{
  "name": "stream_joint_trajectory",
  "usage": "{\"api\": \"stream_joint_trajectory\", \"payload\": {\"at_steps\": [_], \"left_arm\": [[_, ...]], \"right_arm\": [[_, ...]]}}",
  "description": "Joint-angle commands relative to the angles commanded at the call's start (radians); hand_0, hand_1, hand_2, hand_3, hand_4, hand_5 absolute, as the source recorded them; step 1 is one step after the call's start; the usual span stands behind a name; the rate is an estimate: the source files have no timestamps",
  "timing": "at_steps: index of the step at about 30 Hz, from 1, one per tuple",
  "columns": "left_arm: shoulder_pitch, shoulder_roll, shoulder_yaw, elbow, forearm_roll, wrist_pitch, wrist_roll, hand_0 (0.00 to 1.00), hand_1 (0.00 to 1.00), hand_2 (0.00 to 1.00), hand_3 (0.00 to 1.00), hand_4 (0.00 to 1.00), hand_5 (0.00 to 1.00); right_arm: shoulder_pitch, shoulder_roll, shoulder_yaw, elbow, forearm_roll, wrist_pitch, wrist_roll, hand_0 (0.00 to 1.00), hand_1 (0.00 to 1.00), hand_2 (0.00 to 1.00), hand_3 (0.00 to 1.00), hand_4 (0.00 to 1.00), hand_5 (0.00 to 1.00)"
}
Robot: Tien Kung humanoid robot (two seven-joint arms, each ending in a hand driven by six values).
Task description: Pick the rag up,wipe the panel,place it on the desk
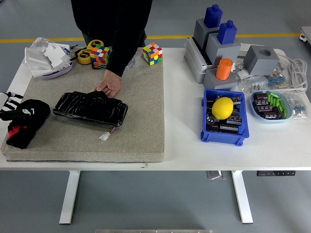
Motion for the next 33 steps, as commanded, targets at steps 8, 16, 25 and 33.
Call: {"api": "stream_joint_trajectory", "payload": {"at_steps": [8,16,25,33], "left_arm": [[-0.005,-0.015,0.031,0.016,-0.001,-0.007,0.004,0.550,0.708,0.746,0.821,0.998,0.559],[-0.009,-0.028,0.044,0.043,0.007,-0.005,0.007,0.548,0.707,0.748,0.822,0.998,0.541],[-0.006,-0.032,0.052,0.050,0.001,0.022,-0.003,0.476,0.624,0.697,0.812,0.998,0.266],[-0.006,-0.038,0.060,0.052,-0.010,0.045,-0.026,0.429,0.535,0.571,0.775,0.980,0.200]], "right_arm": [[-0.003,0.000,0.006,0.000,0.001,0.001,0.000,0.729,0.672,0.683,0.607,0.998,0.550],[-0.001,-0.001,0.008,0.001,0.001,0.000,-0.001,0.726,0.672,0.683,0.606,0.998,0.551],[-0.004,-0.004,0.021,0.000,-0.003,-0.001,-0.002,0.727,0.672,0.683,0.608,0.998,0.554],[-0.002,-0.007,0.027,0.001,-0.006,-0.003,-0.002,0.726,0.672,0.683,0.609,0.998,0.554]]}}
